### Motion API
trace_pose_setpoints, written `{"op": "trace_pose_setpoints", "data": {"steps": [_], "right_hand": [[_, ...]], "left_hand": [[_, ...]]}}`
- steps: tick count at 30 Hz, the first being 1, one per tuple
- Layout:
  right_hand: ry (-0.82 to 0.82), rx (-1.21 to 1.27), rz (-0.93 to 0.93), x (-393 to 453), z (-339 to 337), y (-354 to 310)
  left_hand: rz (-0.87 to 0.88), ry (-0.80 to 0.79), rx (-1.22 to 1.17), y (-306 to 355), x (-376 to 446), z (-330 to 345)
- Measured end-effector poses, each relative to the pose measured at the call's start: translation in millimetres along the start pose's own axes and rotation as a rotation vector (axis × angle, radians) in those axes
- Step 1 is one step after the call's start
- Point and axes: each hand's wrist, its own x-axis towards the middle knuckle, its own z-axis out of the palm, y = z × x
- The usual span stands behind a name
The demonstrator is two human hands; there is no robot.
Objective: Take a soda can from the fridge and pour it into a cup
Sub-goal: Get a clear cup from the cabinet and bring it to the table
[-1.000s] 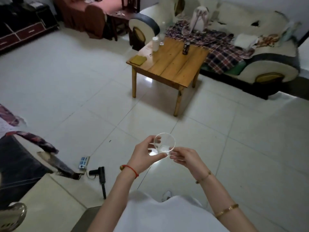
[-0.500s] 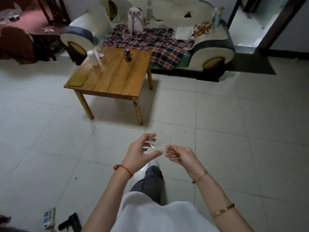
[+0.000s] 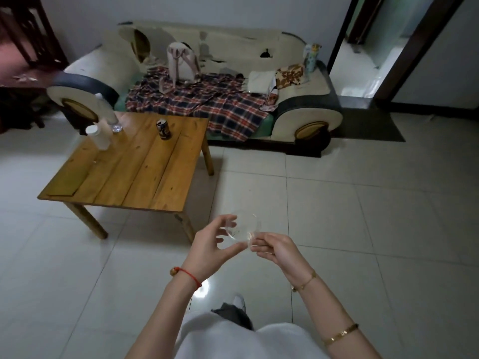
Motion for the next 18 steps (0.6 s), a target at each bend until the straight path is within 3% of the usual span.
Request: {"op": "trace_pose_setpoints", "data": {"steps": [8, 18], "right_hand": [[-0.022, 0.041, -0.009, 100, -25, -75], [-0.154, -0.037, 0.005, 256, -60, -172]], "left_hand": [[0.008, -0.028, 0.022, 18, 133, -1], [-0.035, 0.114, -0.002, 33, 288, 16]]}}
